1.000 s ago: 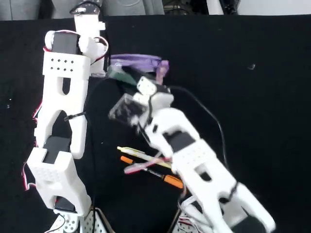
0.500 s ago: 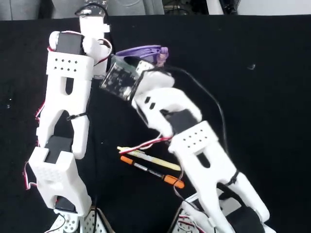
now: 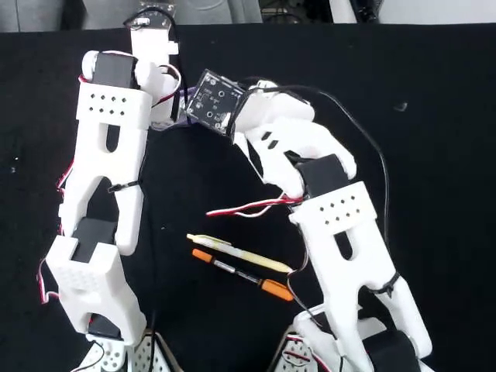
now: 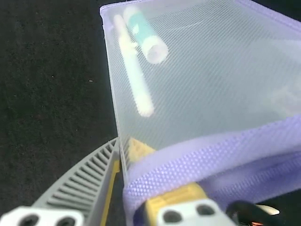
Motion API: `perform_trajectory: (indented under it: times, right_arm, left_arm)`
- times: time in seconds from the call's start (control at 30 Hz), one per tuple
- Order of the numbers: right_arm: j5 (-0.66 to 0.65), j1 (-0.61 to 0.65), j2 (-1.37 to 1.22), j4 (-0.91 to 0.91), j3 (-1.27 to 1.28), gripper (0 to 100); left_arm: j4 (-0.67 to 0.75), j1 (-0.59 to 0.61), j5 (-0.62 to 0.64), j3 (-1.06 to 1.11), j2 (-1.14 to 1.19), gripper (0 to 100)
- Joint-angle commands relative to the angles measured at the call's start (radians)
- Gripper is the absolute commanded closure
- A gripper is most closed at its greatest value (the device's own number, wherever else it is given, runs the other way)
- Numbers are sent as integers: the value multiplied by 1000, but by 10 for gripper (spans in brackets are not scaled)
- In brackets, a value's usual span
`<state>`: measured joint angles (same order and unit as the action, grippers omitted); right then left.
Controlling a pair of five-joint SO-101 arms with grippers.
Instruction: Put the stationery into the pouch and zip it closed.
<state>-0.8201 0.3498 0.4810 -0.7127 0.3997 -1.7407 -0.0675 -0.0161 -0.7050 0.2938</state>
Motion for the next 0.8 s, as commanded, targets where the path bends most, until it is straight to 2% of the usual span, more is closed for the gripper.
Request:
perform_trajectory:
  times: [0.0, 0.17, 0.47, 0.63, 0.77]
  right_arm:
    - [-17, 20, 13, -20, -36, 987]
    - [-18, 66, -56, -66, -56, 987]
    - [-18, 74, -246, -68, -108, 987]
    - [-69, 114, -228, -183, -111, 987]
    - [-64, 130, -156, -193, -116, 987]
  left_arm:
    - [-17, 8, -18, -18, -3, 971]
    - [-17, 8, -18, -18, -3, 971]
    - [-17, 8, -17, -18, -6, 971]
    - [-3, 16, -14, -16, -5, 971]
    - [-2, 16, -14, -16, -5, 971]
